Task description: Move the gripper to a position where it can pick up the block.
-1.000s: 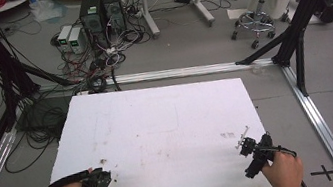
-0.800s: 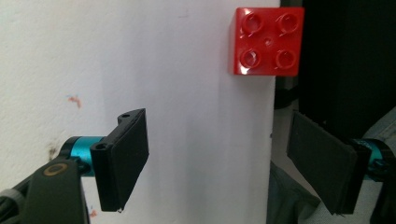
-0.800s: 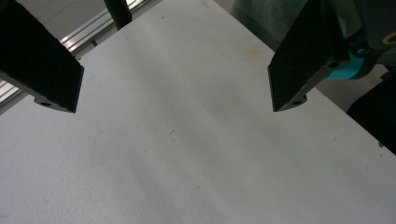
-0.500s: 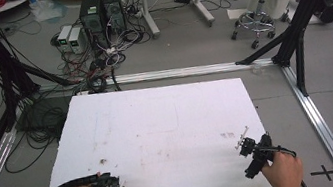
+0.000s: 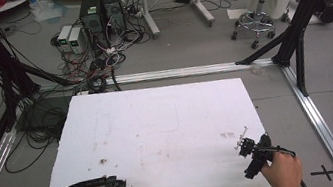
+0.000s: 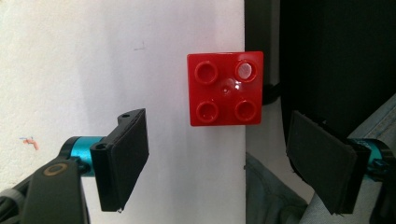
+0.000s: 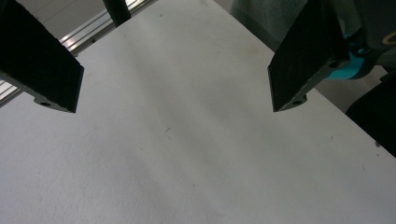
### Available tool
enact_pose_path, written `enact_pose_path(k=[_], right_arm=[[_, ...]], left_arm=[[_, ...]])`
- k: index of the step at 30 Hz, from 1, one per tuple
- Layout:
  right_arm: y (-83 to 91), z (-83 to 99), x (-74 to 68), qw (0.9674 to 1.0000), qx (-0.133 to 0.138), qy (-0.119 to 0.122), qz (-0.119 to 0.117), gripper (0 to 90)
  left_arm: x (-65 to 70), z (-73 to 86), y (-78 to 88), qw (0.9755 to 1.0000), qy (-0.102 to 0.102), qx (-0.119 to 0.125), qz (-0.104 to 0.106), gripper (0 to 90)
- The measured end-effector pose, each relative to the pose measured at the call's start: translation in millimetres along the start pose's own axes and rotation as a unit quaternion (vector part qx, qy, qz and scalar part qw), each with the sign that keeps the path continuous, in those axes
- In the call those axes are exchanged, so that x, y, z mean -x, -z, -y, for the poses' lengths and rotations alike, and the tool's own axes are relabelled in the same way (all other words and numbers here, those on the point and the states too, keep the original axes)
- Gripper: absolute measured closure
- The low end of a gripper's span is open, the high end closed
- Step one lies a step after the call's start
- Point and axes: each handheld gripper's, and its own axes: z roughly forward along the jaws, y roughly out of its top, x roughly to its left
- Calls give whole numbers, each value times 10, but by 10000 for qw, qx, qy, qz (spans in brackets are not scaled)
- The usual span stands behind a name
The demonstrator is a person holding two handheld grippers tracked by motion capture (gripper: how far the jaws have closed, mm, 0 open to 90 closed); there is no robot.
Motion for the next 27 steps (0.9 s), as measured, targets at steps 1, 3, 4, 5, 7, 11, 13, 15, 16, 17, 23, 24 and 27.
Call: enact_pose_path(k=[1, 3, 4, 5, 7, 11, 13, 15, 16, 17, 23, 24, 27], right_arm=[[-1, 2, 1, 10000, 4, 2, -15, 26], [1, -1, 1, 10000, -13, 2, -3, 26], [1, -3, -1, 10000, -10, 3, -6, 26], [1, -6, -4, 10000, -17, -18, -2, 26], [-7, -11, -6, 10000, -23, 26, -15, 26], [-15, -21, -12, 10000, -20, 52, -19, 26], [-19, -25, -13, 10000, -23, 76, -22, 26], [-24, -29, -17, 10000, -32, 64, -24, 26], [-25, -30, -19, 10000, -37, 68, -25, 26], [-28, -31, -19, 10000, -36, 72, -29, 26], [-25, -39, -26, 10000, -29, 66, -37, 26], [-21, -39, -23, 10000, -25, 85, -42, 26], [-15, -37, -24, 10000, 52, 29, -59, 26]], left_arm=[[5, -14, -6, 10000, -15, 12, 11, 213], [14, -45, -18, 10000, -33, 4, 12, 214], [16, -62, -27, 10000, -81, -5, 17, 214], [21, -77, -36, 10000, -94, 5, 22, 214], [25, -102, -63, 9999, -115, 30, 16, 213], [38, -143, -118, 9999, -160, -60, 5, 214], [48, -167, -139, 9998, -192, -71, 9, 215], [53, -182, -148, 9997, -214, -74, 6, 214], [53, -187, -149, 9997, -211, -78, 1, 214], [53, -190, -148, 9997, -221, -80, -1, 214], [54, -188, -139, 9997, -219, -61, -15, 214], [50, -188, -129, 9997, -236, -39, -32, 214], [49, -183, -102, 9998, -212, 11, -58, 214]])
